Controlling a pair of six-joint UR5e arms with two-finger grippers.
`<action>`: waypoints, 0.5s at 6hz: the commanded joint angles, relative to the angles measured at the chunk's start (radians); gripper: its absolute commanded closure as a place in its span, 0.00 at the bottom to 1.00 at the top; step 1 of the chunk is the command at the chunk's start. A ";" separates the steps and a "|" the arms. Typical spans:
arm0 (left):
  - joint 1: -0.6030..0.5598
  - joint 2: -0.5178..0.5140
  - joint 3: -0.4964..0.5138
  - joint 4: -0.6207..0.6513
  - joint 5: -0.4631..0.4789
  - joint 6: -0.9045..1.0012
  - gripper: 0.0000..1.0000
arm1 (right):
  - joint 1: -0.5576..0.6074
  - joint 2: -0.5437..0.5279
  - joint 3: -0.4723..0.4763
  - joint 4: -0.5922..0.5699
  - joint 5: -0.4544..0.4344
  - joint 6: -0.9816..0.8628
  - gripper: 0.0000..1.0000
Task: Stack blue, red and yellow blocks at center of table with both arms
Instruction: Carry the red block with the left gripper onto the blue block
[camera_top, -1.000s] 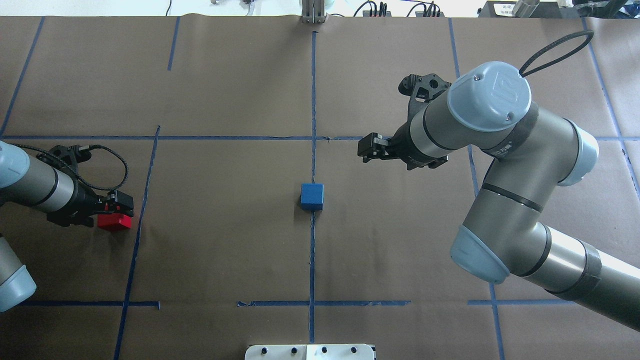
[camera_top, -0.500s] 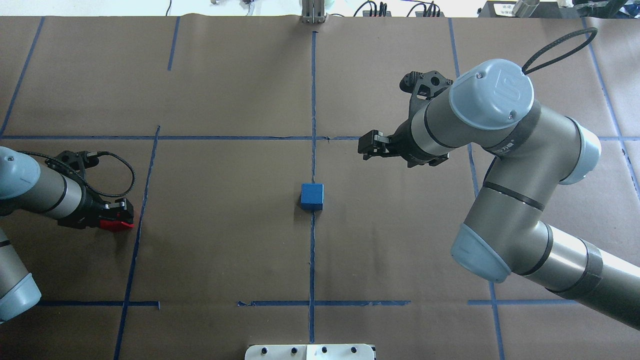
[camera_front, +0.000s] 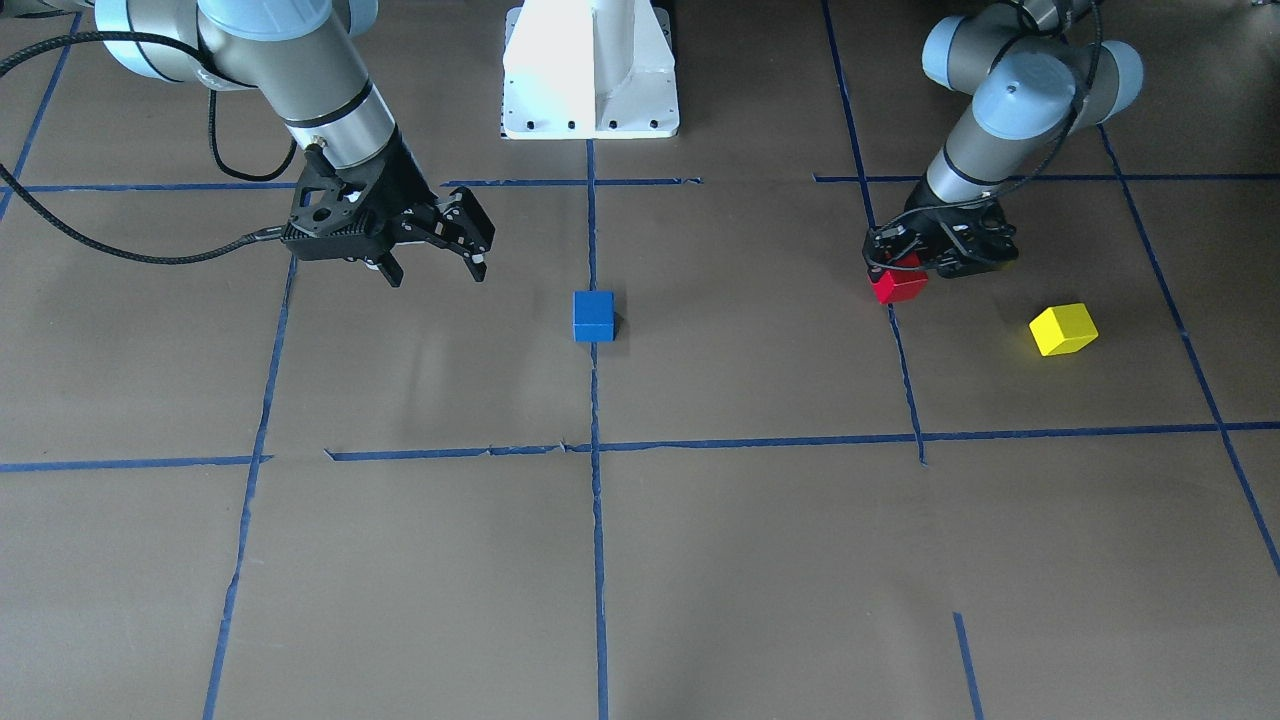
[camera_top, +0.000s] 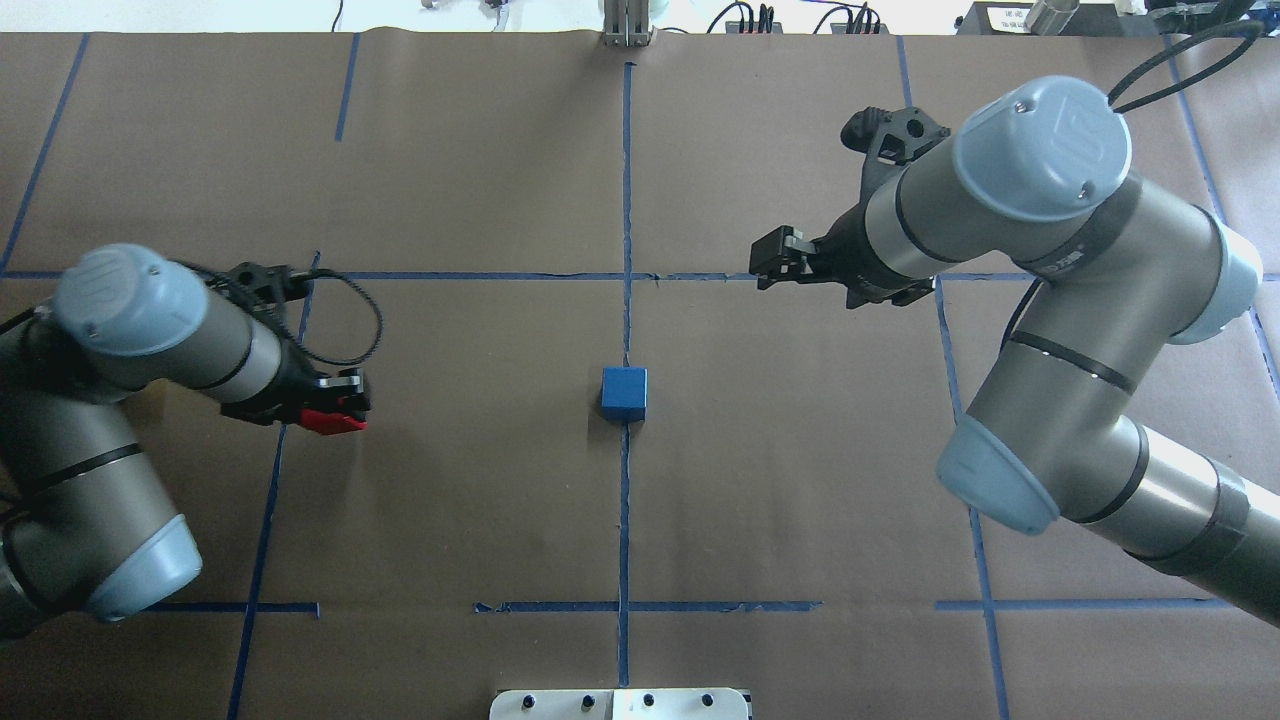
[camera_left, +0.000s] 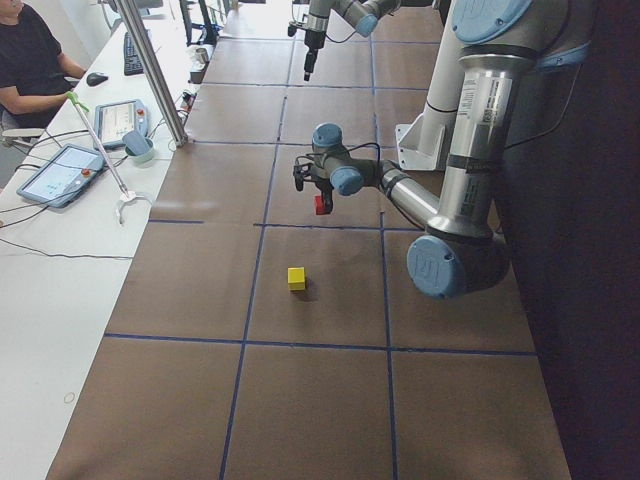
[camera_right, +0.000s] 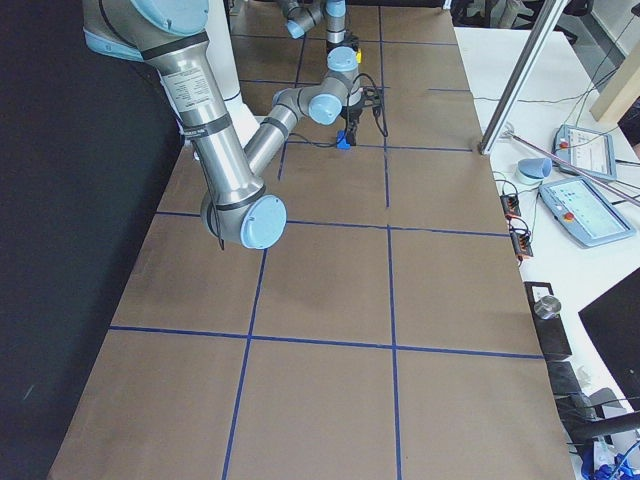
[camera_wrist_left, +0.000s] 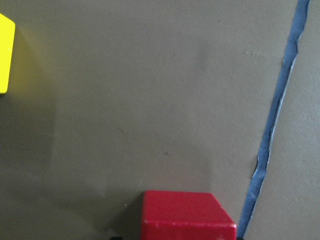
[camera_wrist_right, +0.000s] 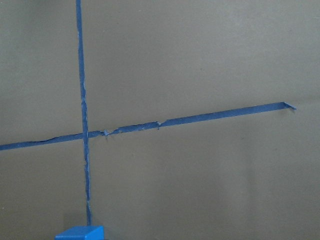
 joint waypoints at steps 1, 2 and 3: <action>0.069 -0.276 0.069 0.198 0.007 0.048 1.00 | 0.109 -0.076 0.004 0.002 0.105 -0.124 0.00; 0.079 -0.397 0.179 0.208 0.015 0.049 1.00 | 0.163 -0.143 0.004 0.011 0.156 -0.217 0.00; 0.079 -0.503 0.281 0.209 0.015 0.048 1.00 | 0.208 -0.200 0.018 0.011 0.181 -0.308 0.00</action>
